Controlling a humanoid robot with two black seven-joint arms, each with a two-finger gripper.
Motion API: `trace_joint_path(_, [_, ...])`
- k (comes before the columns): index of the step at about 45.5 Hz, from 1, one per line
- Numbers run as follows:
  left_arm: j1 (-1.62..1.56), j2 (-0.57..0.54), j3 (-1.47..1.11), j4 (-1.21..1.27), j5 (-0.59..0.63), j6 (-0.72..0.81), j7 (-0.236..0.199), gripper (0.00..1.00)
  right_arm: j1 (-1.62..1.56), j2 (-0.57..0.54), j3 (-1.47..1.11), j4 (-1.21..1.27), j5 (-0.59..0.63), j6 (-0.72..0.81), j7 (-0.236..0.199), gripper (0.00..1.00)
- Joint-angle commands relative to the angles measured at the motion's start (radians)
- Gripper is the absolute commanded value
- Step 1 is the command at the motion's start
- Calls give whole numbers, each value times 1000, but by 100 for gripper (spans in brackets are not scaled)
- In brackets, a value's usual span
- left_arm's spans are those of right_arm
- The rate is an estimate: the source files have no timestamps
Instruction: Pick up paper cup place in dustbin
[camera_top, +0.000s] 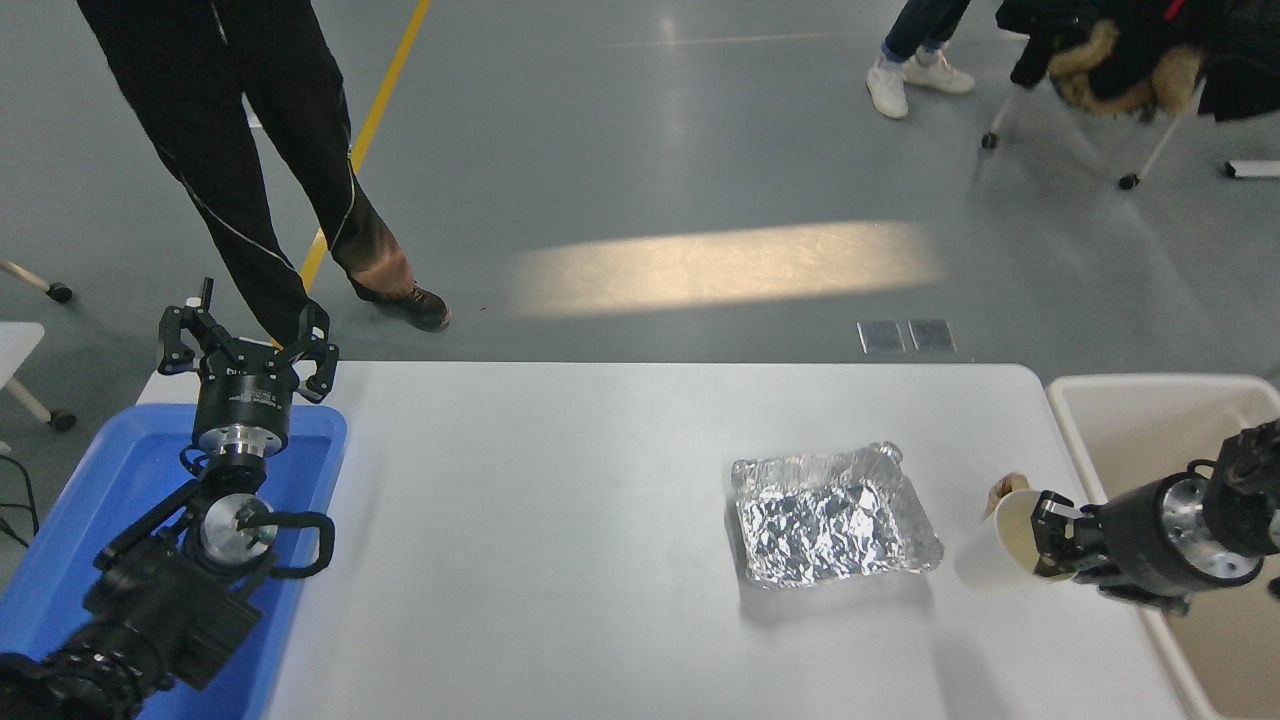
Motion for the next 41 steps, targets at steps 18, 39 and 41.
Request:
trace_joint_path(18, [0, 0, 0, 0, 0, 0, 0, 99, 573, 196, -64, 11, 39, 404, 5, 0])
trace_joint_path(39, [1, 0, 0, 0, -1, 0, 0, 99, -53, -19, -187, -253, -8, 102, -2, 0])
trace_joint_path(41, [1, 0, 0, 0, 0, 1, 0, 99, -127, -47, -181, -303, -4, 61, -2, 0])
